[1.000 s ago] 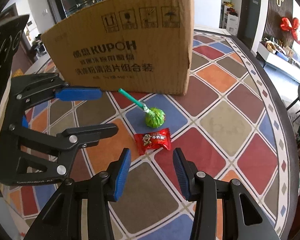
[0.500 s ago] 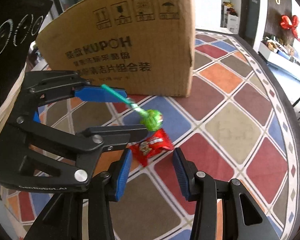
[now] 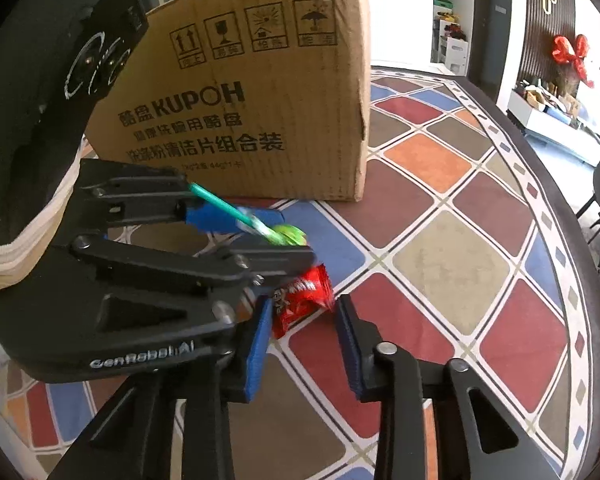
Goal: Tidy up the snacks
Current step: 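Grasp the green-wrapped lollipop with the left tool while the right tool grasps the red candy, then lift both held items and carry them over the box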
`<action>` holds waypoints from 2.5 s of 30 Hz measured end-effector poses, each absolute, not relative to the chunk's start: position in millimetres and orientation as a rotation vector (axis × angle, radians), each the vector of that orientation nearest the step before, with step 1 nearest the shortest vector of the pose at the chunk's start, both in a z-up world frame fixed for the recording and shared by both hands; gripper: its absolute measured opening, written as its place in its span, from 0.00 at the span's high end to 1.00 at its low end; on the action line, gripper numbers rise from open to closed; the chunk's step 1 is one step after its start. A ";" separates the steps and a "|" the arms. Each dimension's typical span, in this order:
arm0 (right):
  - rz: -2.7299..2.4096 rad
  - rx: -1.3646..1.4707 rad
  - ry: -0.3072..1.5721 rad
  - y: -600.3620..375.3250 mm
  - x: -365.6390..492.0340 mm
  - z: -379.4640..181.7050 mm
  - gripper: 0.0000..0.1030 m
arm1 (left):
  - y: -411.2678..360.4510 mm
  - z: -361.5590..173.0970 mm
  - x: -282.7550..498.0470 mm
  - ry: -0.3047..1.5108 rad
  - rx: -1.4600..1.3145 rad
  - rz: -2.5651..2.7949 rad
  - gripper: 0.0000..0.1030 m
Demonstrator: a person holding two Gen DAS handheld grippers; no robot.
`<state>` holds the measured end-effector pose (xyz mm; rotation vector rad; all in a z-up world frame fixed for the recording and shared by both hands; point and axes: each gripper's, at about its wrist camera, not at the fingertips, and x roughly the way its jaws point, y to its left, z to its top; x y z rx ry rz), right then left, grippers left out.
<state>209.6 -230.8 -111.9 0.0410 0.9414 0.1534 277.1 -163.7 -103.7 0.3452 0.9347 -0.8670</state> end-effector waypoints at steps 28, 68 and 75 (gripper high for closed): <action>0.183 0.117 0.854 -240.7 208.9 -89.2 0.81 | -112.3 -56.7 236.9 0.878 0.224 -0.635 0.75; 0.269 0.078 0.565 -217.9 222.4 46.3 0.81 | -56.3 94.5 239.7 0.632 0.098 -0.359 0.75; 0.263 0.064 0.615 -215.2 259.4 55.6 0.81 | -48.7 98.3 277.1 0.697 0.056 -0.316 0.75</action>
